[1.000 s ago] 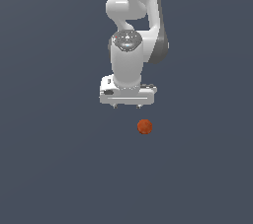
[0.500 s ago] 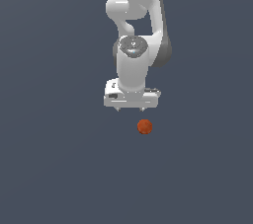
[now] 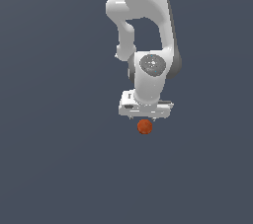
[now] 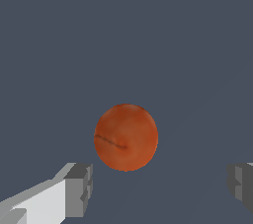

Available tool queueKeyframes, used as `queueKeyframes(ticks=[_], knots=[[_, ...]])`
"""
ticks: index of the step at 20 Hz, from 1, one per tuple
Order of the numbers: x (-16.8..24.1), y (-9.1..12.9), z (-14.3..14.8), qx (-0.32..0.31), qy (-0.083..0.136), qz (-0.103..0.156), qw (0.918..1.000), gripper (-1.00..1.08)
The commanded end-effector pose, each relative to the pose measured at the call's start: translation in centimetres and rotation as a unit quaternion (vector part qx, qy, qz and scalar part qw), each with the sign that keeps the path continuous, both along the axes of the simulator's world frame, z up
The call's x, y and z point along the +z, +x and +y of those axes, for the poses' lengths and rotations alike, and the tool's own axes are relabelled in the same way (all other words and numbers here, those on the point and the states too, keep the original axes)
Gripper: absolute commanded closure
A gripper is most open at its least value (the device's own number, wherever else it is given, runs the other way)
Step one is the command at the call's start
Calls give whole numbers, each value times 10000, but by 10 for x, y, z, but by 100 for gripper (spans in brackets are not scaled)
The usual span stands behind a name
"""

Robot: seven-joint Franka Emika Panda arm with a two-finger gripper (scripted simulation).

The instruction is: Pick up the object and move it to a goal position.

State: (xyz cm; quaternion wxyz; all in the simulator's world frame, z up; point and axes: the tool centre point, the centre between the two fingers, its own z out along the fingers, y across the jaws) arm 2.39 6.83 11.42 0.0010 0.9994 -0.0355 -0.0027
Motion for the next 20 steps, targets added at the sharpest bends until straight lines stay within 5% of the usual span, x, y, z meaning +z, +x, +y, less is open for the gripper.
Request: queueKeyframes(ticks=[1,20], knots=[[-9,3,10,-57,3,-17,10000,-92],[-61,3,19,-100,8,-26,9999,-92]])
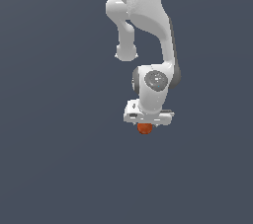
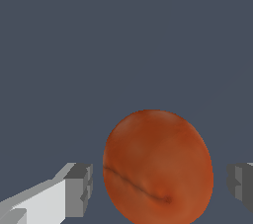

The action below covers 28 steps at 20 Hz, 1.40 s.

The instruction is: Pick up the object and move it to a goal position.

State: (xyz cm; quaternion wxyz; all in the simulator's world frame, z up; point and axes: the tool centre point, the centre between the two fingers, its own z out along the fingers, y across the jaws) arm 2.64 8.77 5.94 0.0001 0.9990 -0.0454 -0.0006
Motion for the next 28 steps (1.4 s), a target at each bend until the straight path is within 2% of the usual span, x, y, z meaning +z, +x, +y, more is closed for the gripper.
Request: queueKeyframes(ticks=[1,5,6,19,28], knots=[[-9,0,0,-2,1,-5,10000,-92],[-12,1,0,-5,1,-6,10000,-92],[-12,1,0,-5,1,-6,10000,108],[-10,0,1,-2,2,-3,10000,108],[16,-15,3,-2,2,-3,10000,108]])
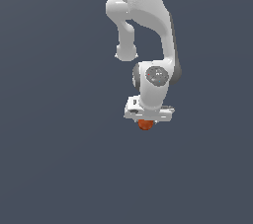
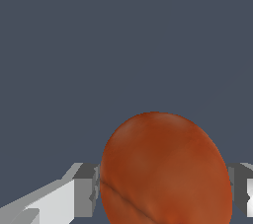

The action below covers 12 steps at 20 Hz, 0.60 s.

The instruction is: Pick up the object and move it to a goal position.

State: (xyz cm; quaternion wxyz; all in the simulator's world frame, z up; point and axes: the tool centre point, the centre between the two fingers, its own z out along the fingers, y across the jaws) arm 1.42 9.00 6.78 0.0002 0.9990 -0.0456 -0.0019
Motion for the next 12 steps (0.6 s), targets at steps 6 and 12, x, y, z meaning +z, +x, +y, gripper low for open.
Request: queueKeyframes(ticks=[6,12], knots=[[44,-23,4,1,2,-15,10000,108],[92,-49,8,1,2,-15,10000,108]])
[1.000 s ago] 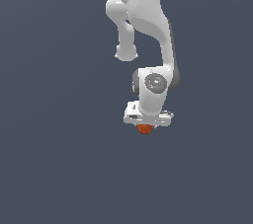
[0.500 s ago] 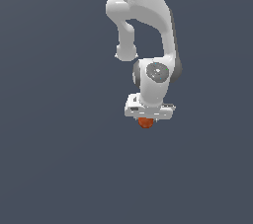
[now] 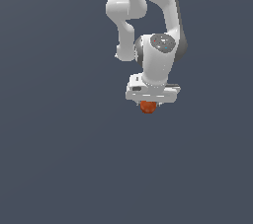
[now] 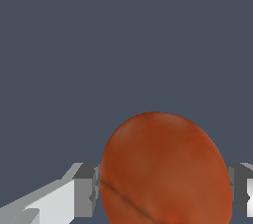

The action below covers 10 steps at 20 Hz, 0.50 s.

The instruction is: Pick up the object and move it to a goal position.

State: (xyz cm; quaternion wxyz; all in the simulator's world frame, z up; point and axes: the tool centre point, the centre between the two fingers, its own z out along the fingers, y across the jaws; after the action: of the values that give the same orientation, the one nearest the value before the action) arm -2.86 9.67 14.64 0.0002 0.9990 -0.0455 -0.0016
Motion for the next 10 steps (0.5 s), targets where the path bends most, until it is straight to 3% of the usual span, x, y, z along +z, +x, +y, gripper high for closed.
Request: queueKeyframes(ticks=[1,10], knots=[[22,-11,2,-1,-1,-14,10000,108],[100,-53,8,-1,-4,-16,10000,108]])
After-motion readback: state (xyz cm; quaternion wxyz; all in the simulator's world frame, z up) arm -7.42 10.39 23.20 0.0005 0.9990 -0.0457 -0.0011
